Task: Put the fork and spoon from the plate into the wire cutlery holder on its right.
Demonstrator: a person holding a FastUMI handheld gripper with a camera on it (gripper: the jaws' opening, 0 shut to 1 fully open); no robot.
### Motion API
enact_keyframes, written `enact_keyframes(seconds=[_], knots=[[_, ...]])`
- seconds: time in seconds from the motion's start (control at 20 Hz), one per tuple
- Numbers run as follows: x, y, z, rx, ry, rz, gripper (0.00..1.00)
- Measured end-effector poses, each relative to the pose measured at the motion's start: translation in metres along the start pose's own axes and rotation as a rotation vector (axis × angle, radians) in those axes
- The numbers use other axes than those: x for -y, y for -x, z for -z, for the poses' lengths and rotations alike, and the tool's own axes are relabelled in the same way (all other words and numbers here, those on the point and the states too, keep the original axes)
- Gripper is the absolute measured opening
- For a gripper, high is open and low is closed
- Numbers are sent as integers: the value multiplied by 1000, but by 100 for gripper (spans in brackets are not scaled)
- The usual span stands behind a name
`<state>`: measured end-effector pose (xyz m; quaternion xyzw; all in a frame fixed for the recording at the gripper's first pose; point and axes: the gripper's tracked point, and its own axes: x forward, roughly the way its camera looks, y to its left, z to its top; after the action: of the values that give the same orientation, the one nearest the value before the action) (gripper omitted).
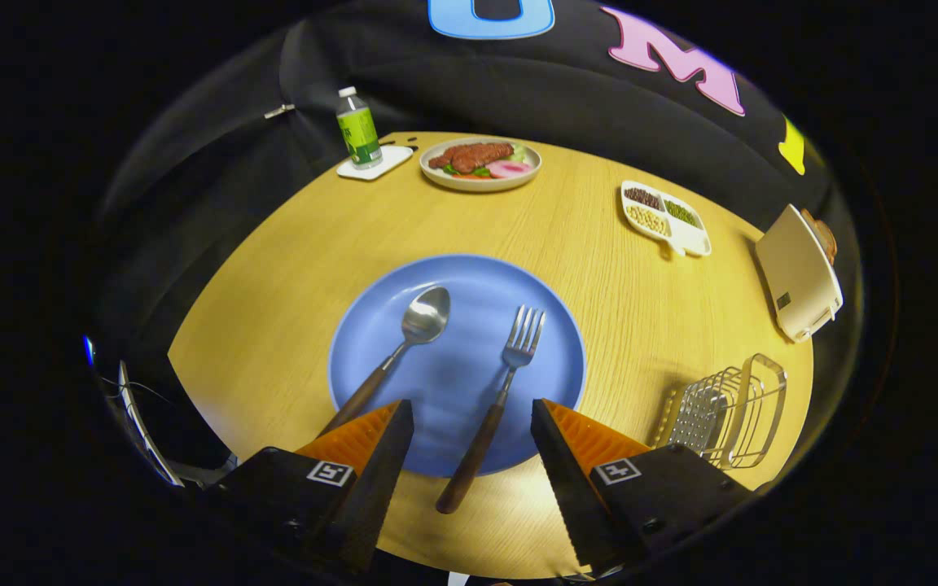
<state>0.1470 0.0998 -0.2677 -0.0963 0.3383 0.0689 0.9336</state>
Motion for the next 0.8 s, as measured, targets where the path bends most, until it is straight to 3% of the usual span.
enact_keyframes(seconds=[0.15,0.3,0.35,0.5,0.6,0.8], knots=[[0,-12,6,-48,-10,-2,83],[-4,-22,15,-101,-21,-23,64],[-6,-25,17,-120,-30,-36,52],[-2,-28,18,-143,-50,-27,37],[-1,-26,17,-154,-82,-51,19],[0,-25,18,-167,-102,-117,10]])
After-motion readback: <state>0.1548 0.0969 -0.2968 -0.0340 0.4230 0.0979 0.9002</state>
